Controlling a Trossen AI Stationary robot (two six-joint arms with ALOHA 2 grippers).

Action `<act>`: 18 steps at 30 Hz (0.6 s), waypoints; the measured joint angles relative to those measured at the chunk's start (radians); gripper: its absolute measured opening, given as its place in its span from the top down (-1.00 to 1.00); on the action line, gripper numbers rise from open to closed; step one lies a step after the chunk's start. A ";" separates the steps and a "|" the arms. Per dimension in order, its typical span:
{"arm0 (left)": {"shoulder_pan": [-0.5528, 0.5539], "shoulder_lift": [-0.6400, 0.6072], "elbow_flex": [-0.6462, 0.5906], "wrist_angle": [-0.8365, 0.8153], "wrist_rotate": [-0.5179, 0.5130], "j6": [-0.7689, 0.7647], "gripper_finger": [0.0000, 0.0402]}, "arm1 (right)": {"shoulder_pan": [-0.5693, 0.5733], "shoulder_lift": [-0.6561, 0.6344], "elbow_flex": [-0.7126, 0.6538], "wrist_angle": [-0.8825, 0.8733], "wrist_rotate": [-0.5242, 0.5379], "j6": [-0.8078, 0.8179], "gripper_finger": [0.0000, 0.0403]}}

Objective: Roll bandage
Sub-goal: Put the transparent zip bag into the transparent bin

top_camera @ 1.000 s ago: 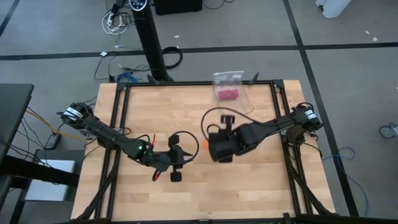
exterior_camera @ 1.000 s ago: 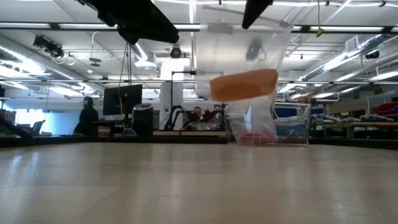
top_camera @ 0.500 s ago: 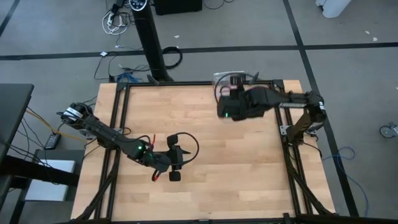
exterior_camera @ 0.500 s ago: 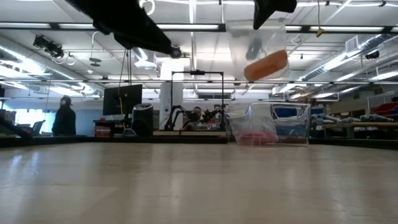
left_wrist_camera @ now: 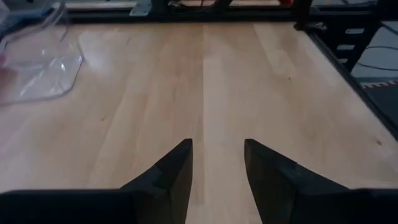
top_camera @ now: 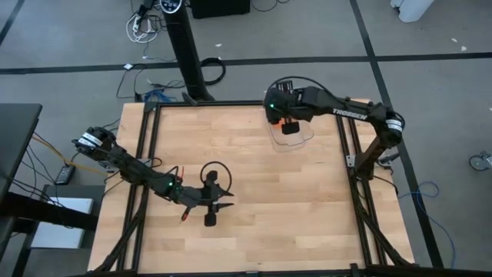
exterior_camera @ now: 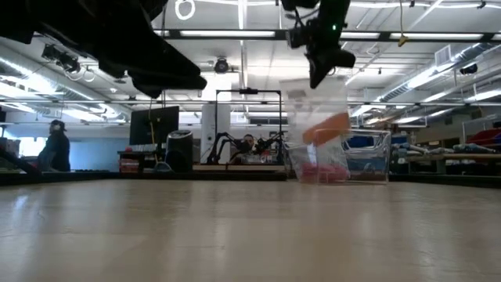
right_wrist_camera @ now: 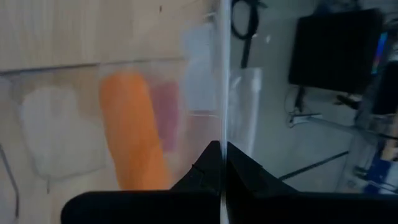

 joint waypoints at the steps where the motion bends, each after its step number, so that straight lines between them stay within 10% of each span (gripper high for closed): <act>1: 0.001 0.000 -0.006 -0.001 -0.001 -0.008 0.24 | -0.018 0.000 -0.023 0.016 -0.017 -0.008 1.00; 18: 0.025 0.000 -0.008 -0.007 -0.002 -0.028 0.24 | -0.244 -0.017 -0.305 0.340 -0.115 -0.197 1.00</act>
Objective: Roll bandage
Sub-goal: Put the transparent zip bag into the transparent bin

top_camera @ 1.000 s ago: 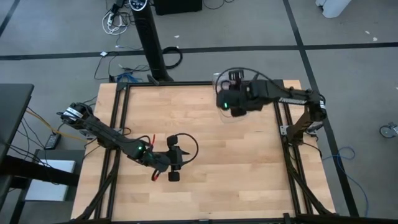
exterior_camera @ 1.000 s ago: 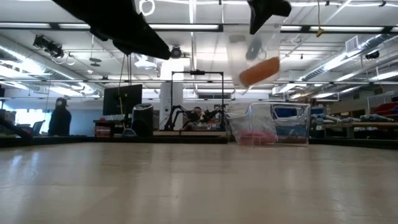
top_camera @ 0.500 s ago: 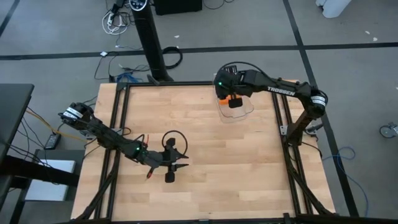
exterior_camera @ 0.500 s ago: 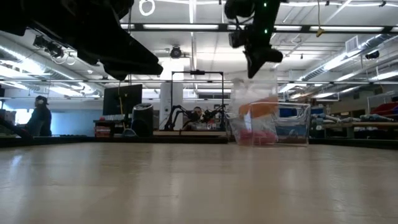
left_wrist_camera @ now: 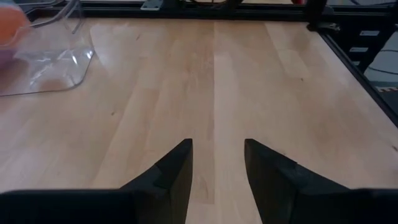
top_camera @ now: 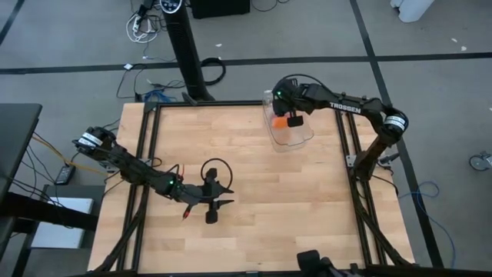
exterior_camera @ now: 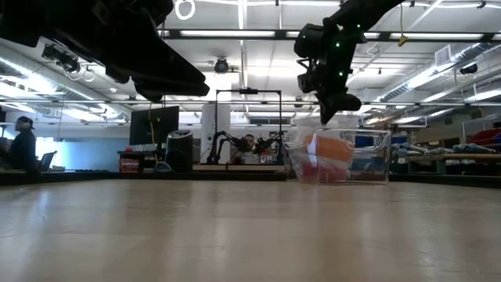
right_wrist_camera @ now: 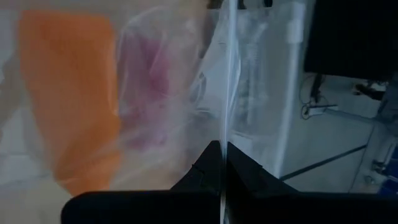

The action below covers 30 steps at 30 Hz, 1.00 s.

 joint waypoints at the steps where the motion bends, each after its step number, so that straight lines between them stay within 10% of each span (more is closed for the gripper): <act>1: 0.002 0.000 0.000 0.003 0.001 0.000 0.24 | -0.006 -0.005 0.000 0.004 0.000 -0.010 1.00; 30: 0.046 0.000 0.001 0.014 0.029 -0.010 0.24 | -0.050 -0.128 -0.002 -0.028 -0.119 -0.030 1.00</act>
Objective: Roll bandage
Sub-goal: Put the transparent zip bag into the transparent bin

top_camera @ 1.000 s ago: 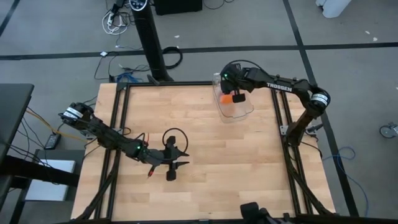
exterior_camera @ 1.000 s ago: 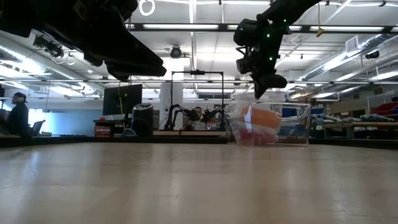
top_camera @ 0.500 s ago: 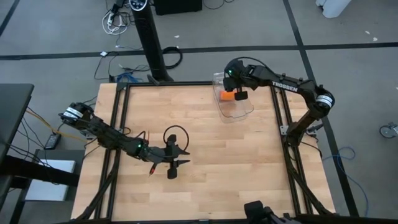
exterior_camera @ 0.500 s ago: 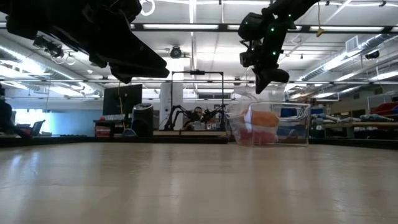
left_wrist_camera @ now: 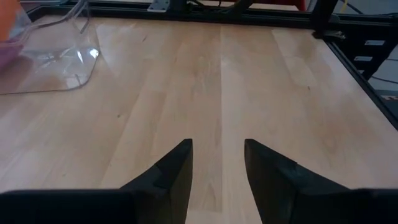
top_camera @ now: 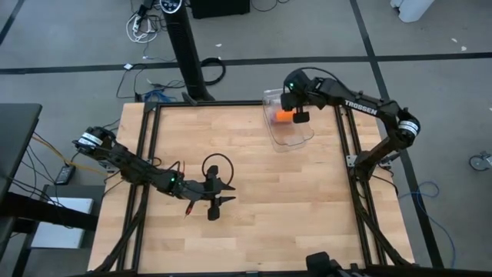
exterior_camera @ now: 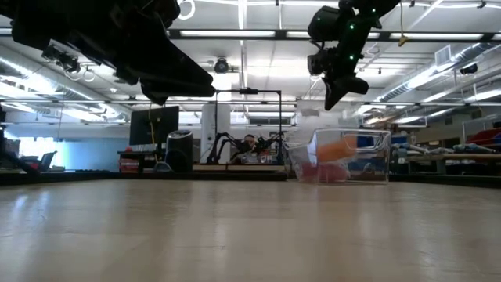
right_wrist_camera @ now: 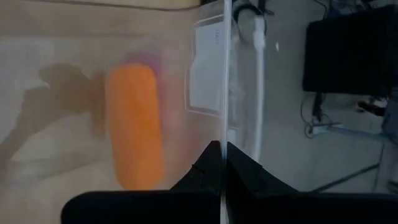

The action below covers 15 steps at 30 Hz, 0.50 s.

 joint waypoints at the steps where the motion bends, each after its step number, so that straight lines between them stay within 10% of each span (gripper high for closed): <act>1: 0.000 0.000 0.000 0.002 0.000 0.000 0.24 | 0.006 0.000 -0.010 0.011 -0.006 0.000 1.00; 15: 0.019 0.000 0.000 0.016 0.018 0.021 0.24 | 0.010 0.000 -0.170 0.232 -0.056 0.024 1.00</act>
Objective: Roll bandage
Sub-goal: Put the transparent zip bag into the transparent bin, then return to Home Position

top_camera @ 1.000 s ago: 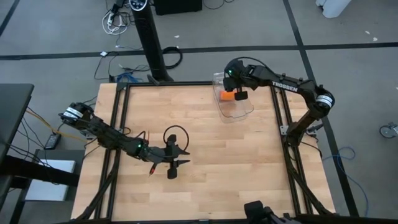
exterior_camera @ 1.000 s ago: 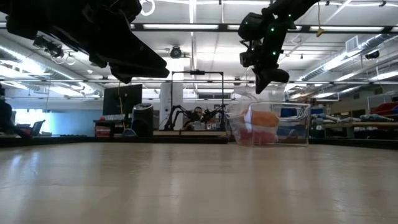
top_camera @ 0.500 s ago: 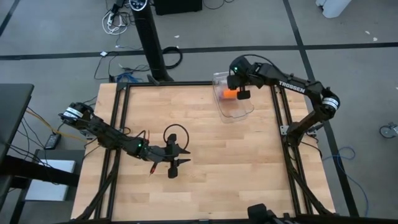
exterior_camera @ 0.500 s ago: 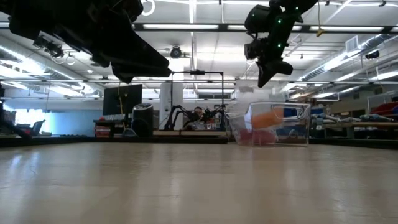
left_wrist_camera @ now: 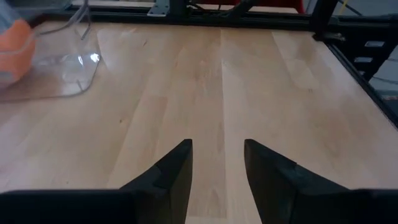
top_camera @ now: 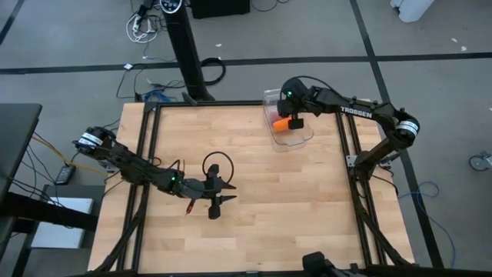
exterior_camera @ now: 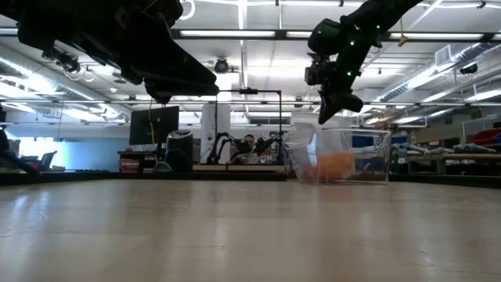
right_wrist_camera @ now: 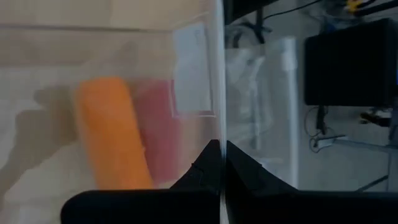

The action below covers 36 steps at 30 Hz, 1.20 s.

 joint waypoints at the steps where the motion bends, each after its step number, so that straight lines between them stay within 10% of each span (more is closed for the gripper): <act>1: 0.000 0.000 0.000 0.001 0.000 0.013 0.24 | -0.003 0.000 0.000 0.016 -0.001 0.001 1.00; 14: 0.042 0.000 0.000 0.029 0.021 0.065 0.26 | -0.032 0.000 -0.001 0.055 -0.021 0.120 0.64; 21: 0.054 -0.008 0.009 0.037 0.084 0.069 0.60 | 0.004 -0.027 -0.001 -0.005 -0.050 0.206 0.38; 29: 0.073 -0.164 0.019 0.035 0.314 0.156 0.96 | 0.089 -0.130 -0.011 -0.103 -0.384 0.396 0.93; 36: 0.081 -0.330 0.018 -0.112 0.320 0.223 0.97 | 0.229 -0.241 -0.198 0.179 -0.430 0.497 0.98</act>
